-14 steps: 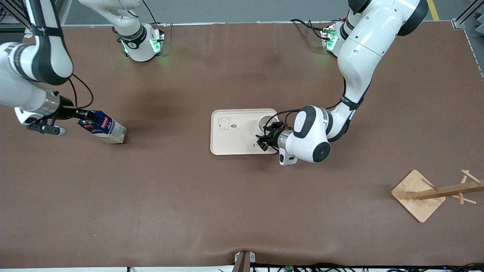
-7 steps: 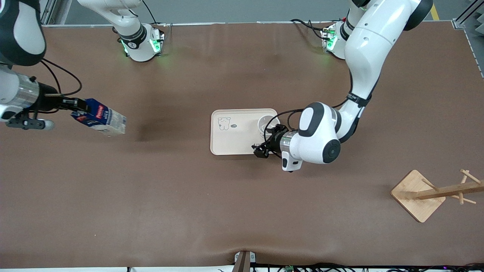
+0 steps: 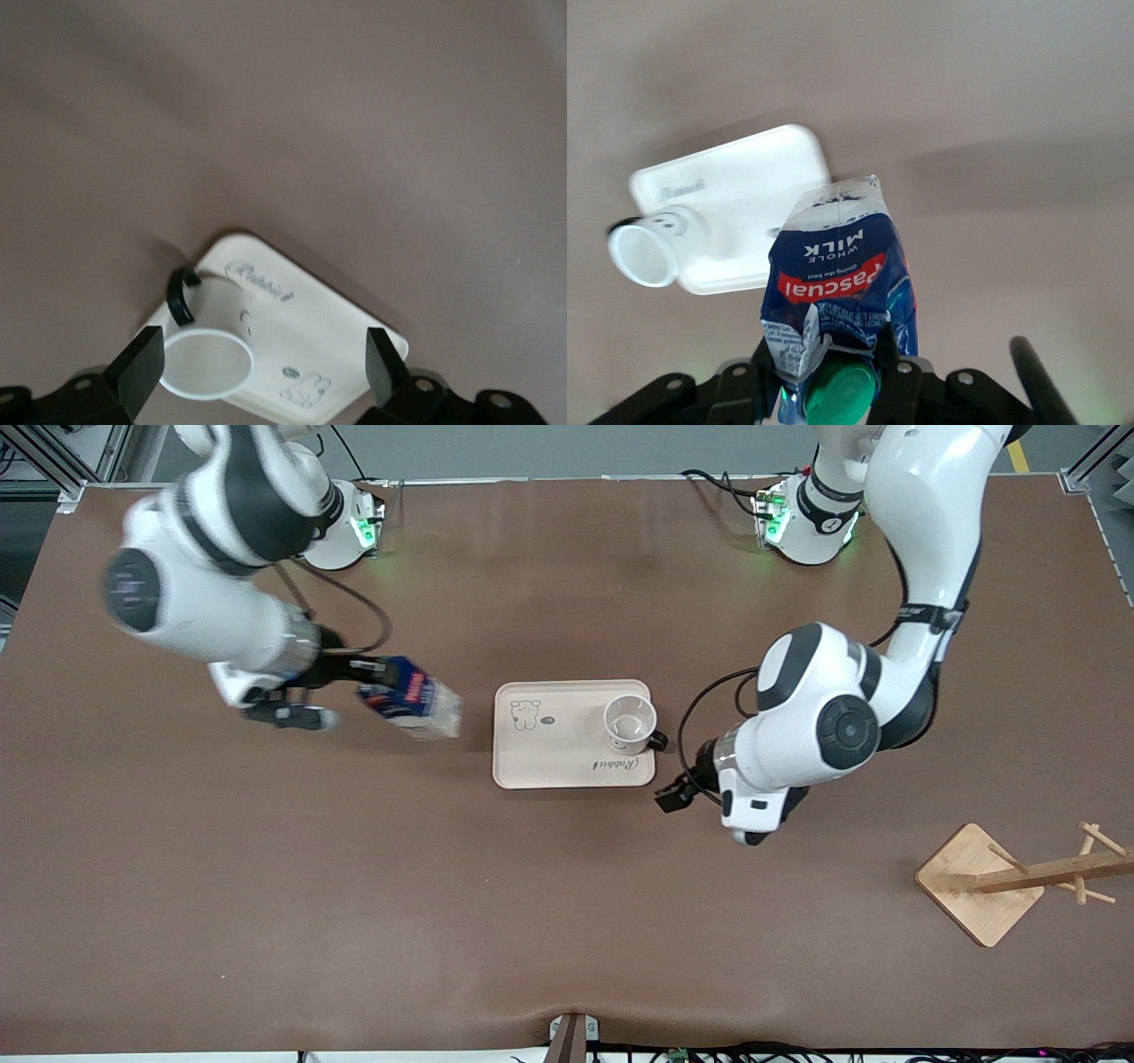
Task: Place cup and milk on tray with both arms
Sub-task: 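Release the mug with the left gripper while the right gripper carries the milk, then set the milk carton on the tray beside the mug with the right gripper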
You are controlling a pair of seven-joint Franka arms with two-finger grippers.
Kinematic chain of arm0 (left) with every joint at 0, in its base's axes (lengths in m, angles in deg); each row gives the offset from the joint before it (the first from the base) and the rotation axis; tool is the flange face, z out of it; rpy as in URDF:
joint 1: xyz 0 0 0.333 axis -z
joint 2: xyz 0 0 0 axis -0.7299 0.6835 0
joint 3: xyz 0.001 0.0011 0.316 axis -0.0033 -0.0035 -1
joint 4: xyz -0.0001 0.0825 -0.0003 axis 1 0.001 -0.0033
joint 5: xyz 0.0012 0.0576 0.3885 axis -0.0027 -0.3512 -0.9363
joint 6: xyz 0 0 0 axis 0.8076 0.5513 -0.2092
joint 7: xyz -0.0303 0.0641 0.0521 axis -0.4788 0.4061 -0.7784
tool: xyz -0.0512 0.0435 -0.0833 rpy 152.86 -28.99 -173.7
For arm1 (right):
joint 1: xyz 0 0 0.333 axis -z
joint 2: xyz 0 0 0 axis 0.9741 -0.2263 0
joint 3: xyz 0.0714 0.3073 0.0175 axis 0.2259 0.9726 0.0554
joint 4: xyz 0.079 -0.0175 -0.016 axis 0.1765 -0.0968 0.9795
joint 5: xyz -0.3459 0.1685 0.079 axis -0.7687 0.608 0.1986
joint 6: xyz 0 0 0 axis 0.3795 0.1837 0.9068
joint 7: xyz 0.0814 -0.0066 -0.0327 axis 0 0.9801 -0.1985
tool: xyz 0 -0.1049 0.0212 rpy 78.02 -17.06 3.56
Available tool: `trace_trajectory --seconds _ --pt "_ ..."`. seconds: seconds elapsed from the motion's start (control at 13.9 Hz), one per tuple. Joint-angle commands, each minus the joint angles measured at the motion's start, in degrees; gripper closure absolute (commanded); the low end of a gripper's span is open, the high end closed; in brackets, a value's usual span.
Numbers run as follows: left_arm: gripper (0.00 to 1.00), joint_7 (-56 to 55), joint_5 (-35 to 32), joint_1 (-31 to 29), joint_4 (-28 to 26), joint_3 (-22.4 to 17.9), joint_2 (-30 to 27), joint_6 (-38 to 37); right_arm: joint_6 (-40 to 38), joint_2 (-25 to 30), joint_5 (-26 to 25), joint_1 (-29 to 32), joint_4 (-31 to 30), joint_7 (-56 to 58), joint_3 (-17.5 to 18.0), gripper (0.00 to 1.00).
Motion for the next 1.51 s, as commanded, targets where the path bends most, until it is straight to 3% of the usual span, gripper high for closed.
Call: trace_trajectory --seconds 0.0,0.29,0.58,0.72,0.79,0.94,1.01,1.29,1.44 --pt "0.00 -0.28 -3.66 -2.94 -0.73 -0.03 -2.77 -1.02 8.20 -6.12 2.38 -7.90 1.37 -10.10 -1.01 1.00" --pt "0.00 7.08 -7.01 -7.07 -0.73 -0.03 -5.23 -1.63 13.43 -9.75 0.54 -13.55 1.28 -15.48 -1.19 1.00" --pt "0.00 15.26 -7.10 -11.72 -0.73 -0.03 -7.69 -1.89 13.60 -11.67 -8.33 -16.62 1.37 -25.22 -1.19 1.00" --pt "0.00 16.77 -7.28 -13.57 -0.65 -0.03 -8.92 -3.47 13.78 -12.38 -9.31 -17.41 1.46 -26.83 -1.19 0.42" --pt "0.00 17.29 -7.97 -14.54 -0.65 -0.03 -9.62 -4.43 13.60 -12.39 -9.75 -17.51 1.72 -26.92 -1.19 0.31" --pt "0.00 17.91 -9.38 -15.08 -0.65 -0.12 -11.47 -6.54 12.99 -12.56 -9.32 -17.33 3.12 -27.44 -1.10 0.19" --pt "0.00 18.00 -10.17 -15.25 -0.65 -0.12 -12.52 -7.94 12.99 -12.65 -9.14 -17.24 3.91 -28.67 -1.10 0.00" --pt "0.00 18.00 -10.71 -16.92 -0.47 -0.12 -15.69 -12.69 12.90 -12.47 -9.75 -17.33 8.21 -29.64 -1.10 0.00" --pt "0.00 18.09 -15.07 -16.83 0.58 -0.12 -16.05 -16.11 10.11 -12.12 -9.75 -16.28 11.38 -28.94 -1.36 0.00"
